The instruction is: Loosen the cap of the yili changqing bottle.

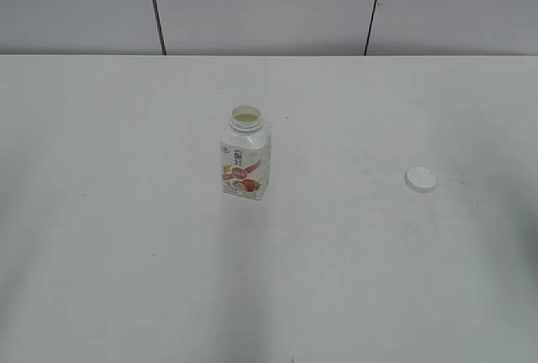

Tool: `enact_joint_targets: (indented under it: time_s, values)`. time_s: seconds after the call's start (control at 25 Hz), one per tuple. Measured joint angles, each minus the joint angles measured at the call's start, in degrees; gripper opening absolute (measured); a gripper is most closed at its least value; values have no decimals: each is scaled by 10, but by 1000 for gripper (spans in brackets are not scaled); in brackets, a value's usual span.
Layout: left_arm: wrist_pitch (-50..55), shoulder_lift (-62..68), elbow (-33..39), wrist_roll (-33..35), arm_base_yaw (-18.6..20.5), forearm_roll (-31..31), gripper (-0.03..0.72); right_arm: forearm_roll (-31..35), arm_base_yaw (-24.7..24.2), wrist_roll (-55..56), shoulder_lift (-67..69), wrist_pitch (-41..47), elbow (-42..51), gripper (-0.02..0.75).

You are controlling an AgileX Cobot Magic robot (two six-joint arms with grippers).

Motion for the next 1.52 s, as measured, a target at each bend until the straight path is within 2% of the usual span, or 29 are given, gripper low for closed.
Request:
enact_joint_targets:
  time_s: [0.28,0.52,0.8,1.16,1.52]
  values:
    - [0,-82,77,-9,0,-2,544,1,0,0,-76,-6,107,588]
    - [-52,-114,102,-12,0,-6,544,2,0,4,-136,-3,170,588]
    - [-58,-114,107,-14,0,-6,544,2,0,8,-220,-2,219,588]
    - [-58,-124,107,-14,0,-6,544,2,0,12,-311,-17,236,588]
    - [-58,-236,107,-14,0,-6,507,1,0,13,-412,-18,236,588]
